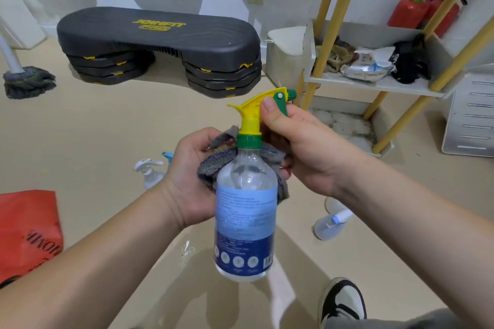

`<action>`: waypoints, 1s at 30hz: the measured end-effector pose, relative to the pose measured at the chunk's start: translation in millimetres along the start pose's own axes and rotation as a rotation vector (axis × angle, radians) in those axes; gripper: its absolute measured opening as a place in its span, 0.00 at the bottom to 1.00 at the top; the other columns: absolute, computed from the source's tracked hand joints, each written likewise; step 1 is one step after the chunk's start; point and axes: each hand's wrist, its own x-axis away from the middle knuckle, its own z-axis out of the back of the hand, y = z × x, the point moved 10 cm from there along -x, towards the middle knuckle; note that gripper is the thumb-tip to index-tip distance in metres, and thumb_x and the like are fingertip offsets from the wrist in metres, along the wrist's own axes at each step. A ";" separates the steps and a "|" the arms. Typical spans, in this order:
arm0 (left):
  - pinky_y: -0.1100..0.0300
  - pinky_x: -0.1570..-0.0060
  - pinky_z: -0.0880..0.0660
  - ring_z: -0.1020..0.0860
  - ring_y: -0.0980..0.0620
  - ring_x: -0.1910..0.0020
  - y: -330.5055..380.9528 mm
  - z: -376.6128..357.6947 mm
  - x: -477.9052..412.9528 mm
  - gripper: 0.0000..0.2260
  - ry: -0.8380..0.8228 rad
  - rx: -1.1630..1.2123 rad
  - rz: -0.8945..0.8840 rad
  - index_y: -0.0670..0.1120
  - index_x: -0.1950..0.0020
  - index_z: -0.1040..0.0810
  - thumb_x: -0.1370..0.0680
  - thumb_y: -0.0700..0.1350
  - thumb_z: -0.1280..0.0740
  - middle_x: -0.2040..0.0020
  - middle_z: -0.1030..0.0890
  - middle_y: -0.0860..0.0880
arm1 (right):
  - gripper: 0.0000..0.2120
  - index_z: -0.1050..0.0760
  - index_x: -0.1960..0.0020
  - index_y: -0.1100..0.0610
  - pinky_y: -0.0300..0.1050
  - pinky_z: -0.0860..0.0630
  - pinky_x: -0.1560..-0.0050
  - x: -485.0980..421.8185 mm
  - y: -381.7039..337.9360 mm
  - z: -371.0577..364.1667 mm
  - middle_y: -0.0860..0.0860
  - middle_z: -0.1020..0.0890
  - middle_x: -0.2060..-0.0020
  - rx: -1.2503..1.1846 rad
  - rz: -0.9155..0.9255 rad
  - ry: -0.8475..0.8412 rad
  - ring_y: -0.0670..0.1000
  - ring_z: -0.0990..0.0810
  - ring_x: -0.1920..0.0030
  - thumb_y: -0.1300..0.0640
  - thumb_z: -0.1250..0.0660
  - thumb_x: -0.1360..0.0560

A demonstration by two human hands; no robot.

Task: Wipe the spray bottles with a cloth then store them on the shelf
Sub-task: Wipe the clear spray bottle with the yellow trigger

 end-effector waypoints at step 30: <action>0.52 0.63 0.34 0.27 0.40 0.60 -59.8 64.9 -2.5 0.21 0.502 -0.239 -0.008 0.37 0.39 0.21 0.18 0.50 0.47 0.52 0.20 0.36 | 0.10 0.24 0.41 0.54 0.34 0.25 0.58 1.4 1.1 41.6 0.49 0.15 0.48 0.140 0.105 0.489 0.42 0.19 0.56 0.49 0.34 0.17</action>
